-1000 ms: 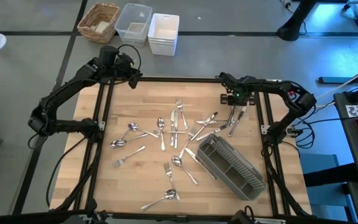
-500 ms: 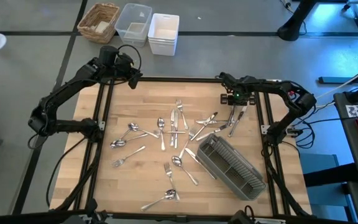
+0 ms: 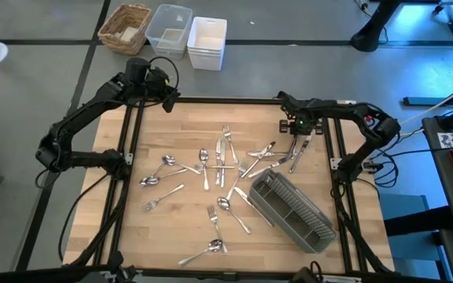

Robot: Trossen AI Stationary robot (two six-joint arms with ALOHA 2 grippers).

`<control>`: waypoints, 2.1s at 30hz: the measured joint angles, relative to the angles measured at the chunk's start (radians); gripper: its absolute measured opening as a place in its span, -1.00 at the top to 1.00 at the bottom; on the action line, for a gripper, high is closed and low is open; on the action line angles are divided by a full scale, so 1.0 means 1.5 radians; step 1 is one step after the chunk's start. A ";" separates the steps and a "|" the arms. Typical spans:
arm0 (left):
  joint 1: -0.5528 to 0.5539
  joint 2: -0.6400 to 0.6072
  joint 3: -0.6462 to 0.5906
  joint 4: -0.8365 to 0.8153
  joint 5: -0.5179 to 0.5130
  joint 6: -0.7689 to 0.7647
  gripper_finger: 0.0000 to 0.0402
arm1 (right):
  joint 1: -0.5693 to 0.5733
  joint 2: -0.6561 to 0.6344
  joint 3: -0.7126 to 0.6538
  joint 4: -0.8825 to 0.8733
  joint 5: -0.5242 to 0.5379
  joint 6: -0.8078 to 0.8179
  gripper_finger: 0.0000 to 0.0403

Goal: Sort silverware
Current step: Put the silver spoon into the gray silverware basket

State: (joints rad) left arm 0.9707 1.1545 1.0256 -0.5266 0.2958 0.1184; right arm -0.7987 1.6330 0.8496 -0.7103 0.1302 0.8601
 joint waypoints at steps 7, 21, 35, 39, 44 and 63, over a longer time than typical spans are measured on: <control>0.000 0.000 0.000 0.000 0.000 0.000 0.45 | 0.000 -0.004 -0.020 0.010 0.006 0.014 0.87; 0.000 0.000 0.000 0.000 0.000 -0.004 0.45 | 0.000 -0.023 0.035 0.008 0.008 -0.006 0.95; 0.000 0.000 0.000 0.000 0.000 -0.004 0.45 | 0.000 -0.024 0.195 0.002 0.006 -0.096 0.93; 0.000 0.000 0.000 0.000 0.000 -0.004 0.45 | 0.001 -0.024 0.278 -0.003 -0.006 -0.134 0.94; -0.001 0.000 0.000 0.000 0.000 -0.002 0.45 | 0.010 -0.024 0.391 -0.003 -0.046 -0.197 0.93; -0.002 0.000 0.000 0.000 0.000 0.036 0.45 | 0.347 -0.030 0.695 -0.191 0.189 -0.180 0.95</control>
State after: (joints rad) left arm 0.9684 1.1549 1.0260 -0.5270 0.2955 0.1722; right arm -0.2784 1.5874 1.8916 -0.9965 0.4135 0.5908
